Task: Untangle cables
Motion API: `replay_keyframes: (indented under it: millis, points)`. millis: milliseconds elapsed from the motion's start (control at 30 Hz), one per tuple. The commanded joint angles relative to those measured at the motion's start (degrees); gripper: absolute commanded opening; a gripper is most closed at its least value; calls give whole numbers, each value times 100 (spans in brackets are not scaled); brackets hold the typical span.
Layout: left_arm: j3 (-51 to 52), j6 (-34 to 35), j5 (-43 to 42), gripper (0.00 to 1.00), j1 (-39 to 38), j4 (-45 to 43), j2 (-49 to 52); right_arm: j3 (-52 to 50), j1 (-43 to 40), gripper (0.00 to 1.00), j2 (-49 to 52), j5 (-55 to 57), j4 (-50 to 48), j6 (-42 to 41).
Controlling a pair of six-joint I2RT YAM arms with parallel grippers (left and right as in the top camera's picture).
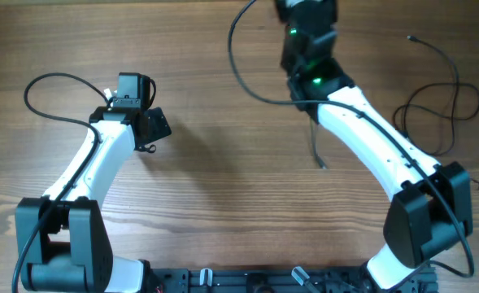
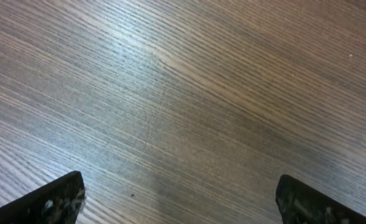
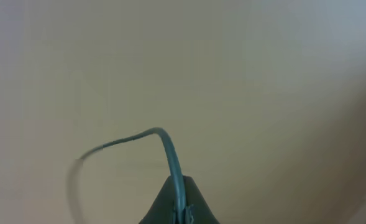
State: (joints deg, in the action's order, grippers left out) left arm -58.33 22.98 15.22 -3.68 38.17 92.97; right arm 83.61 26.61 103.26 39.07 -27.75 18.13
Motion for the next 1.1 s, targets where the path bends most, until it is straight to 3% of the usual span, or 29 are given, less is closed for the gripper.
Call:
replay_keyframes:
  millis: [0,167,267,333,400,567,867,1067]
  points:
    - [24,-70,111,100,33,-4,4,404,-223,4,-129,-315,-323,278]
    - [24,-70,111,100,33,-4,4,826,-1058,4,-129,-778,-348,-1062]
    - [24,-70,111,100,33,-4,4,1322,-1460,5,-129,-1740,-372,-1814]
    - [24,-70,111,100,33,-2,4,1596,-1714,5,-127,-2505,-461,-2009]
    - [24,-70,111,100,33,-4,4,1620,-1836,5,-127,-2581,-398,-2081]
    - [24,-70,111,99,33,-4,4,1617,-2096,5,133,-2581,1244,-2074]
    - [24,-70,111,100,33,-4,4,1613,-2214,4,1093,-2581,3071,-2155]
    - [24,-70,111,100,33,-4,4,1613,-2214,4,1161,-2581,4424,-2116]
